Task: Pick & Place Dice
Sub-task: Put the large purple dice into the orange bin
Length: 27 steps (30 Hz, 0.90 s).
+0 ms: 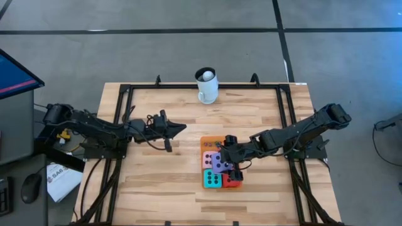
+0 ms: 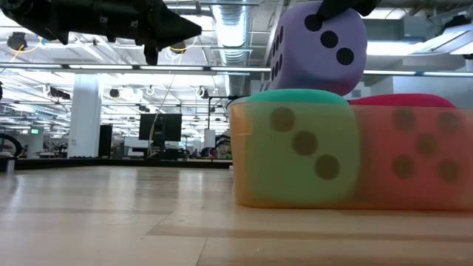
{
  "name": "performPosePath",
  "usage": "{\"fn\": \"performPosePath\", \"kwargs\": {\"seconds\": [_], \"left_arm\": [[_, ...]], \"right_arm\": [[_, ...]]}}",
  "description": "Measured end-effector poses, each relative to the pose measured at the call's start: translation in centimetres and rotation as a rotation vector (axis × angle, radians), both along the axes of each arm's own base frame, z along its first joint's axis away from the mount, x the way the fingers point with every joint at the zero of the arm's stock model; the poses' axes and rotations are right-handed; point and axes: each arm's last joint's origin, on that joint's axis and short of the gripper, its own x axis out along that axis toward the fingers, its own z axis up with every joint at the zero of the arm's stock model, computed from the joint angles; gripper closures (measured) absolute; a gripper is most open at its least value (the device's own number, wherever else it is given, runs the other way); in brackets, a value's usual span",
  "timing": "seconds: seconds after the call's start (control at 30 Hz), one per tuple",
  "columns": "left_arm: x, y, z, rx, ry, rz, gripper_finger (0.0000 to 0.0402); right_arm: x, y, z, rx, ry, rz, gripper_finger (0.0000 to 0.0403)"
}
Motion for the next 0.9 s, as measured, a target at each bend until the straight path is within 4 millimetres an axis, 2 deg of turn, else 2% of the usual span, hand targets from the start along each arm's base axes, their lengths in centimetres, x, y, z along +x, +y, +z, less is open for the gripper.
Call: {"fn": "performPosePath", "kwargs": {"seconds": [0.2, 0.47, 0.77, 0.9], "left_arm": [[0.0, 0.1, 0.4, -0.059, -0.060, -0.002, 0.0401], [0.0, -0.6, 0.4, -0.055, -0.058, -0.105, 0.0401], [0.0, -0.4, 0.6, -0.060, -0.074, -0.078, 0.0401], [0.7, -1.4, 0.4, -0.065, -0.043, -0.131, 0.0401]], "right_arm": [[0.0, 0.0, 0.0, 0.000, 0.000, 0.000, 0.0003], [0.0, 0.0, 0.0, -0.002, 0.006, 0.000, 0.0003], [-0.1, 0.0, -0.1, -0.003, 0.007, 0.000, 0.0003], [-0.1, 0.0, -0.1, -0.003, 0.007, 0.000, 0.0003]]}}
